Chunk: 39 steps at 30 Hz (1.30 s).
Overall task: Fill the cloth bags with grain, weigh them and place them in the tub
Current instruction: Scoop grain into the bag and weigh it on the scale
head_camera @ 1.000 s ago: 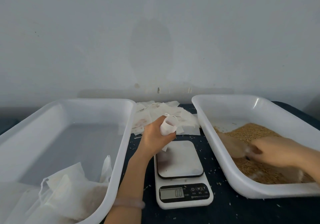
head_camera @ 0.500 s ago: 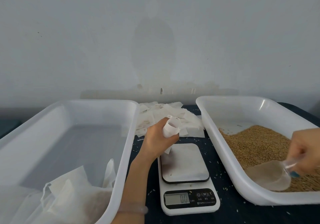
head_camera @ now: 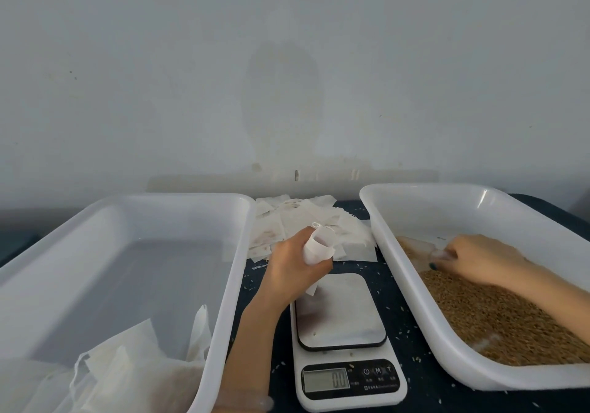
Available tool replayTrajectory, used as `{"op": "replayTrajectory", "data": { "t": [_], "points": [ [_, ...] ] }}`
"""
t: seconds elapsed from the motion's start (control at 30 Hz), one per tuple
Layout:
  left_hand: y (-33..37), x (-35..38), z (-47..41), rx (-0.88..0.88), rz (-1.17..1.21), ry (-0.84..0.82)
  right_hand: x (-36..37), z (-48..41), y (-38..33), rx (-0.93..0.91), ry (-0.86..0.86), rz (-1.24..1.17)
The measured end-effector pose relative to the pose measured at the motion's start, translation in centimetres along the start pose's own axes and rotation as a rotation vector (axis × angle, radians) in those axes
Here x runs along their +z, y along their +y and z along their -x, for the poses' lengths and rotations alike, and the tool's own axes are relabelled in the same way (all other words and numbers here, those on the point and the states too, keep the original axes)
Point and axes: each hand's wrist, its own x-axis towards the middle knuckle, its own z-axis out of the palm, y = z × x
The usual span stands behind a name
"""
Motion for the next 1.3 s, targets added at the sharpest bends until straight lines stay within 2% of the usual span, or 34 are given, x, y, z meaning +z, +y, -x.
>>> {"op": "replayTrajectory", "data": {
  "t": [0.17,0.5,0.67,0.83,1.1,1.3],
  "points": [
    [0.0,-0.1,0.1,-0.026,-0.020,-0.029,1.6,-3.5,-0.6,0.019,0.119,-0.089],
    [0.9,0.3,0.4,-0.022,-0.032,-0.119,2.7,-4.0,-0.4,0.035,0.110,-0.557],
    [1.3,0.3,0.6,-0.021,0.011,-0.150,0.3,-1.8,0.6,0.028,0.017,-0.880],
    [1.8,0.5,0.7,-0.004,0.027,-0.201,-2.8,1.6,2.8,-0.214,0.106,-0.793],
    [1.8,0.5,0.8,0.019,0.001,-0.217,-8.6,5.0,1.1,-0.467,-0.136,-0.666],
    [2.0,0.7,0.9,0.023,0.025,-0.230,-11.1,4.4,-0.6,-0.540,-0.197,-0.473]
  ]
}}
